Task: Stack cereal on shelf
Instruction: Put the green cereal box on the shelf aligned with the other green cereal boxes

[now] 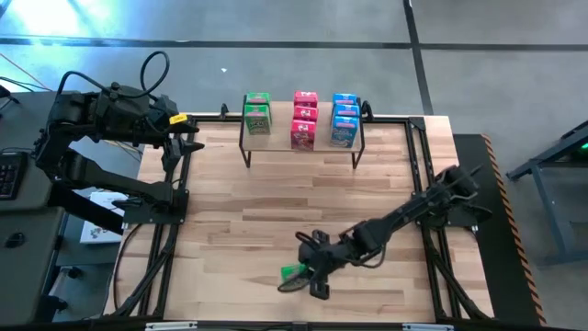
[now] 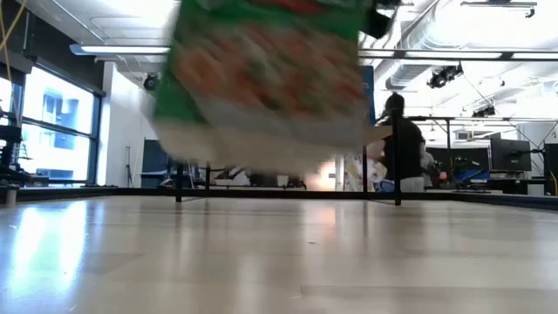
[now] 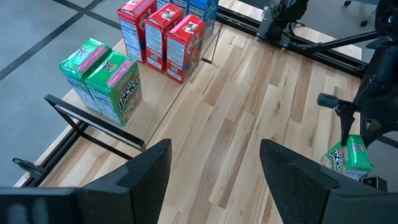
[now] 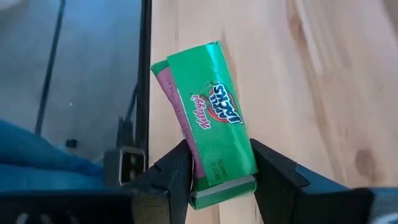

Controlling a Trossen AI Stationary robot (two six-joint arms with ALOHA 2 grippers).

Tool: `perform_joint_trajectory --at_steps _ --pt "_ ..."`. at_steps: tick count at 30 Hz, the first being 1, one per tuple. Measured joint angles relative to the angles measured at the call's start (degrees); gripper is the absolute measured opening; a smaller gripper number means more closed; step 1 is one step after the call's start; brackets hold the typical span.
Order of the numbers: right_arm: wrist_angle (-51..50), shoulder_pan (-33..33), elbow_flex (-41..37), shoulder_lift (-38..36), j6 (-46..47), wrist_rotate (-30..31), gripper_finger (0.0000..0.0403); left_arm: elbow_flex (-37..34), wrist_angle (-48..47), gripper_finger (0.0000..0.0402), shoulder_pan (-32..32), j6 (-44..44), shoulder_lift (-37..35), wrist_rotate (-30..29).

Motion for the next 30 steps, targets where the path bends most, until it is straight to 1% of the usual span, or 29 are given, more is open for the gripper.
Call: perform_joint_trajectory --at_steps 3,8,15,18,25,30 --pt "-0.22 -2.07 1.93 -0.05 -1.95 0.09 0.0138 0.0 0.02 0.0237 0.0 0.0 0.01 0.01" --pt "-0.56 -5.88 5.51 -0.1 -7.73 0.1 0.0138 0.0 0.01 0.0237 0.0 0.0 0.01 0.02" --pt "-4.22 -12.36 10.75 -0.1 -16.05 -0.08 0.0138 0.0 0.02 0.0237 0.0 0.0 0.0 0.0" --pt "-4.31 -15.27 12.41 -0.1 -19.64 -0.07 0.0138 0.0 0.02 0.0237 0.0 0.0 0.01 0.02" --pt "-6.33 -22.58 13.75 -0.1 -25.58 -0.09 0.0138 0.0 0.02 0.0237 0.0 0.0 0.0 0.0" --pt "-9.3 -26.99 13.68 1.44 -25.73 0.16 0.0138 0.0 0.01 0.0237 0.0 0.0 0.02 0.02"
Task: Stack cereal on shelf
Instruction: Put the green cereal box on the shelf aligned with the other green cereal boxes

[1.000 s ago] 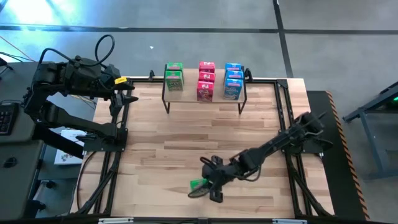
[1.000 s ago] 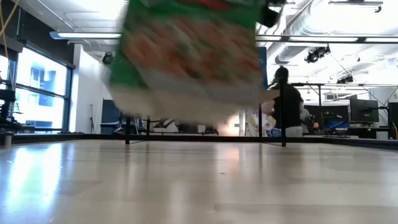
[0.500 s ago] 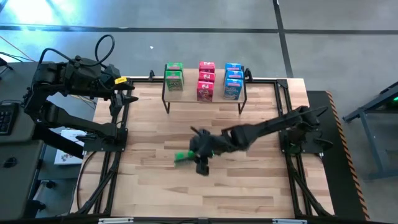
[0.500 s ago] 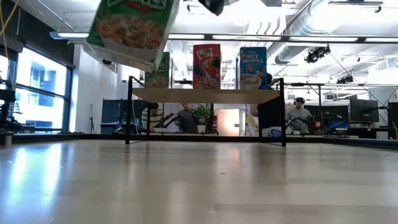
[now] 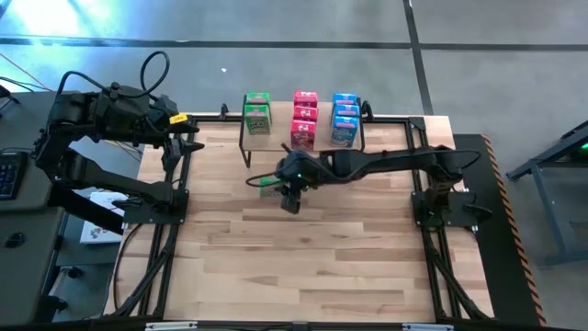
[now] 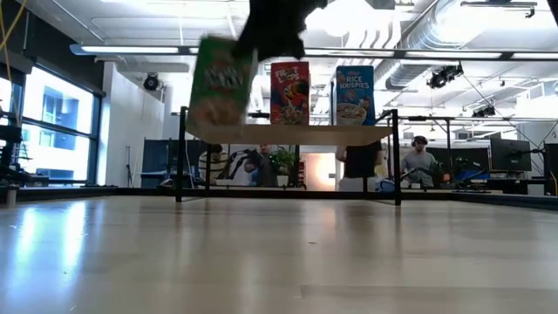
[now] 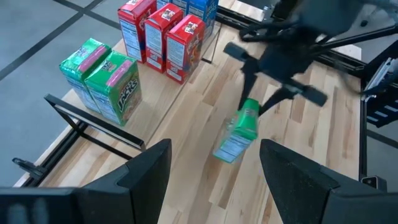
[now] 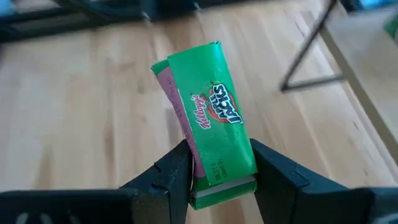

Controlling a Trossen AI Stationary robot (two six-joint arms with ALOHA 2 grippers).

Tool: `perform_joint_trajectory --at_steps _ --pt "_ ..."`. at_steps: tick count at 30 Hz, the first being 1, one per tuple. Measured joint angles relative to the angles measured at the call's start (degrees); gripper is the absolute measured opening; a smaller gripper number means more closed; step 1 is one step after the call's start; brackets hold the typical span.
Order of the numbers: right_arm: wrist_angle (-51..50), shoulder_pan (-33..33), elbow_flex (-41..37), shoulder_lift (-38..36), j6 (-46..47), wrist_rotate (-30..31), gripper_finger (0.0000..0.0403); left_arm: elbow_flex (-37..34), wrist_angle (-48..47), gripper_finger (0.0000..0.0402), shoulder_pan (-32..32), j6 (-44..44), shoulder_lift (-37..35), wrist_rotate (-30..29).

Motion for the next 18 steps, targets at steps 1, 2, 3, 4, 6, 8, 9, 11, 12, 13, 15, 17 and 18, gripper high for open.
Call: perform_joint_trajectory --at_steps 1,2,3,4,6,8,9,11,12,13,15,17,18 --pt "-0.45 -0.56 -0.04 0.36 0.0 -0.05 0.0138 0.0 0.01 0.0237 0.0 -0.01 -0.02 -0.02" --pt "-0.67 -1.01 -0.07 0.8 0.0 -0.15 0.0138 0.0 0.0 0.0237 0.0 0.0 -0.02 -0.02" --pt "-0.7 -1.45 -0.07 1.22 -0.01 -0.19 0.0138 0.0 -0.01 0.0237 0.0 0.0 -0.02 -0.02" --pt "-1.02 -1.79 -0.06 1.43 -0.02 -0.25 0.0138 0.0 0.02 0.0237 -0.01 0.0 -0.02 -0.02" --pt "-1.41 -2.23 -0.05 2.29 -0.02 -0.19 0.0138 0.0 -0.01 0.0237 -0.02 0.0 -0.02 -0.02" --pt "-2.07 -2.61 -0.08 3.0 -0.06 -0.03 0.0138 0.0 0.0 0.0237 -0.01 0.0 -0.01 -0.02" --pt "-2.08 -2.77 -0.08 3.39 -0.21 0.18 0.0138 0.0 0.0 0.0237 -0.01 0.0 -0.01 0.0" --pt "-2.01 -2.96 -0.08 4.17 -0.2 0.12 0.0138 0.0 0.01 0.0237 0.0 0.0 0.0 -0.02" --pt "-2.06 -3.06 -0.08 4.51 -0.17 0.06 0.0138 0.0 -0.01 0.0237 -0.02 0.0 0.0 0.0" --pt "-2.08 -3.19 -0.08 4.95 -0.17 -0.18 0.0138 0.0 0.03 0.0237 0.0 -0.02 -0.02 -0.02" --pt "-1.99 -3.23 -0.08 5.76 -0.15 -0.28 0.0138 0.0 0.01 0.0237 -0.02 0.0 -0.02 0.0" --pt "-1.93 -3.23 -0.1 6.48 -0.02 -0.29 0.0138 0.0 0.0 0.0237 -0.01 0.0 -0.01 -0.01" --pt "-1.79 -3.22 -0.1 6.8 0.02 -0.35 0.0138 0.0 0.01 0.0237 -0.01 0.0 -0.02 -0.01"
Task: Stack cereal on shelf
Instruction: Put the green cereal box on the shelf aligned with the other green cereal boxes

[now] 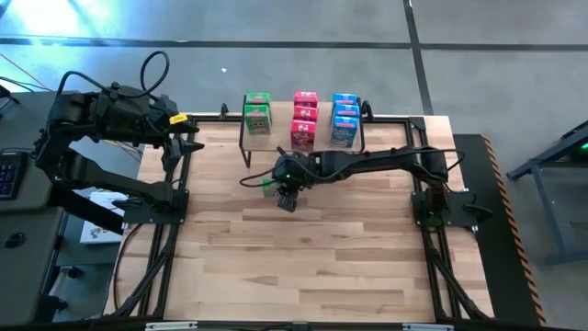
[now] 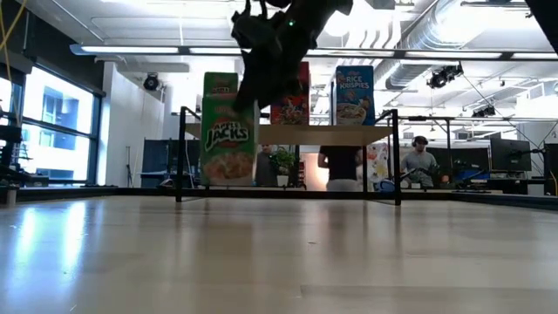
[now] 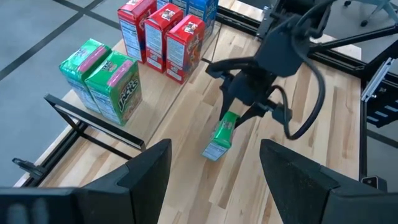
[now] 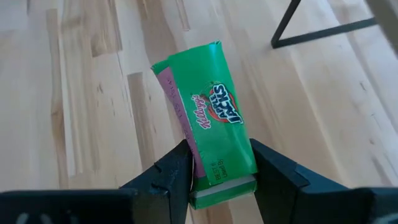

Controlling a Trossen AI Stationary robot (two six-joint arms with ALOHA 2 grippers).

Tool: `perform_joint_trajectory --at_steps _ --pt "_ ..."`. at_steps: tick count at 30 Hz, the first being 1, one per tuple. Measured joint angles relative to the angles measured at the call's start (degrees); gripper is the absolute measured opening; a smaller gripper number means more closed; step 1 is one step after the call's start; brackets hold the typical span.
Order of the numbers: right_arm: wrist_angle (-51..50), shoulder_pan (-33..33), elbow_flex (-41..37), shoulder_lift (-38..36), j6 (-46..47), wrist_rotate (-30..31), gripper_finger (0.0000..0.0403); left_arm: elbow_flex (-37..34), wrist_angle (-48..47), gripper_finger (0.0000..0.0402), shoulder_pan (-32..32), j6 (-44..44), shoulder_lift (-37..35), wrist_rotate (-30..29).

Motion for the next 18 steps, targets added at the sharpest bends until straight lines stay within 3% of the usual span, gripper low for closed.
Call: perform_joint_trajectory --at_steps 18 --pt "-1.22 0.08 -0.02 3.27 0.44 -3.04 0.0141 0.0 0.0 0.0237 0.01 0.0 0.0 -0.01"
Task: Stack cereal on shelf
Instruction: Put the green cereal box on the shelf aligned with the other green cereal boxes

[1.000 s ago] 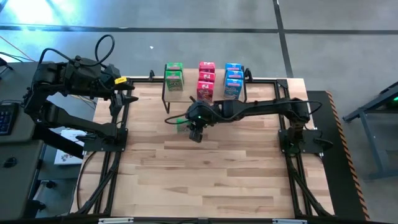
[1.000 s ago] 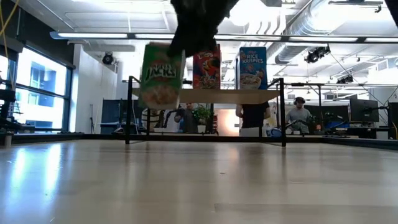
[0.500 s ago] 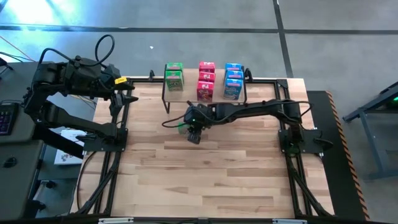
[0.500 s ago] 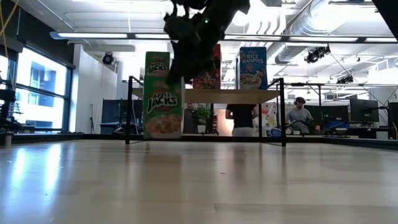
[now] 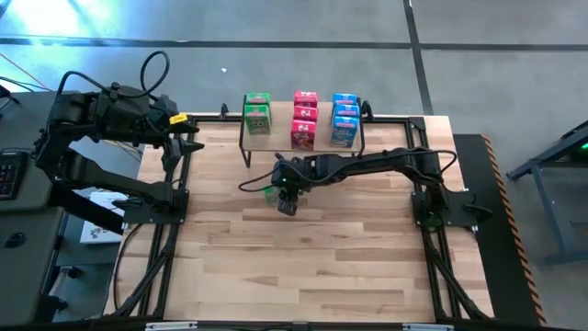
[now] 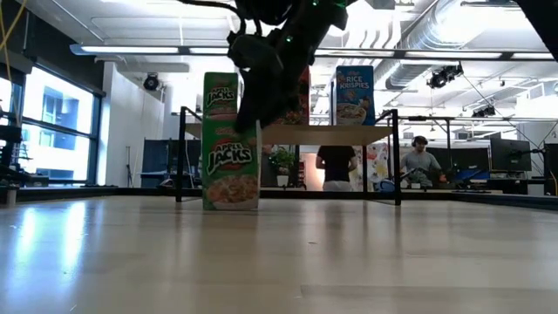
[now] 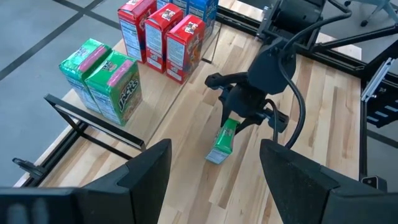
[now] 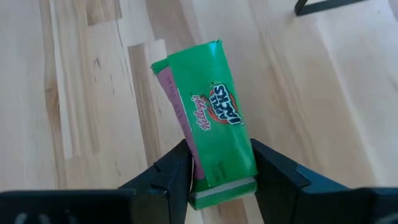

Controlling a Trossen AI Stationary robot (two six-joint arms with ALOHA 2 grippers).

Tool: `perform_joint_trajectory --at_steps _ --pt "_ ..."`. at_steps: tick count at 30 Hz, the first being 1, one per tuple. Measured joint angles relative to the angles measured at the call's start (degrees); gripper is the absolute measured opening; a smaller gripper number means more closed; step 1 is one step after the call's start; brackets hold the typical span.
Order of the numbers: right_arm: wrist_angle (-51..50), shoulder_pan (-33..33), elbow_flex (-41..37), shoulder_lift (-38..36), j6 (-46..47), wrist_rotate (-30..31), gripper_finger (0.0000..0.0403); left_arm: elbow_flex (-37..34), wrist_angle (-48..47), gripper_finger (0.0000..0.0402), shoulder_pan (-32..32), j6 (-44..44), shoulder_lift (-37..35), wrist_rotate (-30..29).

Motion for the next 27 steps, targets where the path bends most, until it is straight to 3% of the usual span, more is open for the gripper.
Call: perform_joint_trajectory --at_steps 16,27 --pt "-0.68 0.35 0.34 0.01 1.09 -2.61 0.024 0.0 0.0 0.0237 0.01 0.0 0.01 0.01" --pt "-3.55 0.49 2.19 -7.42 1.05 0.4 0.0244 0.02 -0.03 0.0237 0.01 0.0 0.02 0.02"
